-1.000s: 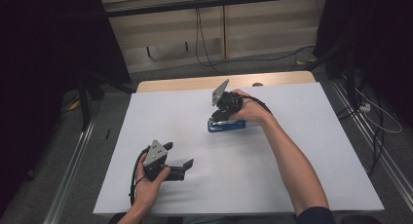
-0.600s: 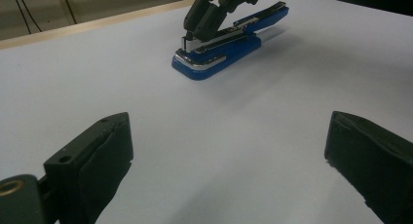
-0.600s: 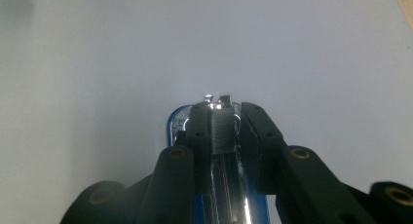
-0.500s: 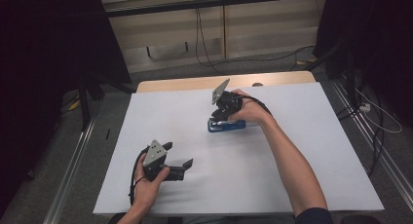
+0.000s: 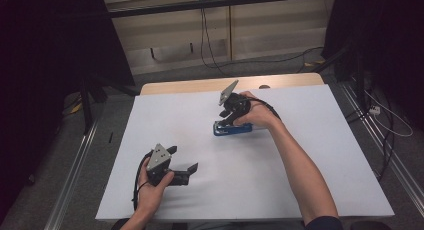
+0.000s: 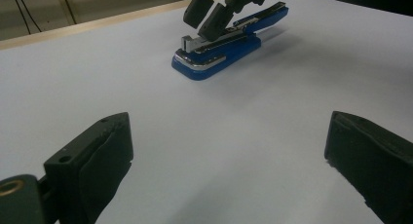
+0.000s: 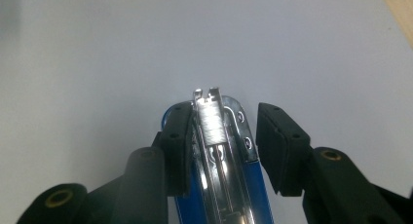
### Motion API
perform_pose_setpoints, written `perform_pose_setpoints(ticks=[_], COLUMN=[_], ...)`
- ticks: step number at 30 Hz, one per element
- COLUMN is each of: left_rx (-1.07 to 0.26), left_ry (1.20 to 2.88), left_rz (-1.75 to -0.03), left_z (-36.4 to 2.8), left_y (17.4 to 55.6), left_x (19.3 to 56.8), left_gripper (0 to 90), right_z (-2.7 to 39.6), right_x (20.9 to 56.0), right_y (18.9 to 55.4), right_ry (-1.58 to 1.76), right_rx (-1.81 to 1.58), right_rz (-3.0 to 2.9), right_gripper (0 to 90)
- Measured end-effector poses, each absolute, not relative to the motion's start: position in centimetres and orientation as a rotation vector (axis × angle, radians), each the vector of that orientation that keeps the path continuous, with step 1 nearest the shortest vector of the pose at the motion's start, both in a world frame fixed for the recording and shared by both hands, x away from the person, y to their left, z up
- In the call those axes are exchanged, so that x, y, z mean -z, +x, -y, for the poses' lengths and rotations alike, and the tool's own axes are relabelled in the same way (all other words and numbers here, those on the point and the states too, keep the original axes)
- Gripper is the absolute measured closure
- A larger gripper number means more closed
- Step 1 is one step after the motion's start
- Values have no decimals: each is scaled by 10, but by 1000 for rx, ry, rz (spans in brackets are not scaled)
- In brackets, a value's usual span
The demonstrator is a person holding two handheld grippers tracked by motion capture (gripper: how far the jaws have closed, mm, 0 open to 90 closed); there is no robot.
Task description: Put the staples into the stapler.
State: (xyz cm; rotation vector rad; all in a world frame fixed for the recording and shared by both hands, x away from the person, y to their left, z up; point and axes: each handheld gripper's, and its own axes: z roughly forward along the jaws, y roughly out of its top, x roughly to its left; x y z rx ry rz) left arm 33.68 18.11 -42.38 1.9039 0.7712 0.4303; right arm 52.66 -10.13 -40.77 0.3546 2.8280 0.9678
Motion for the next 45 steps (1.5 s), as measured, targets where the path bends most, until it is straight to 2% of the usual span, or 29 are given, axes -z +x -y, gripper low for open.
perform_pose_setpoints(ticks=[2, 4, 7, 23, 27, 45], left_rx=[-430, -432, -433, -433, -435, -436], left_ry=[1901, 1902, 1904, 1914, 1912, 1906], left_rz=[-774, -775, -772, -775, -779, -788], left_z=[-181, -181, -181, -181, -181, -182], left_y=[337, 337, 337, 337, 338, 338], left_x=[424, 424, 424, 425, 425, 424], left_gripper=[39, 39, 39, 39, 39, 39], right_z=[104, 106, 110, 122, 123, 131], right_x=[407, 407, 408, 415, 414, 412], right_y=[526, 525, 524, 515, 512, 496], right_ry=[382, 439, 485, 695, 717, 933], right_rx=[-999, -996, -1030, -1123, -1114, -1222], right_rz=[-2806, -2788, -2756, -2635, -2633, -2458], right_gripper=[544, 466, 450, 180, 191, 96])
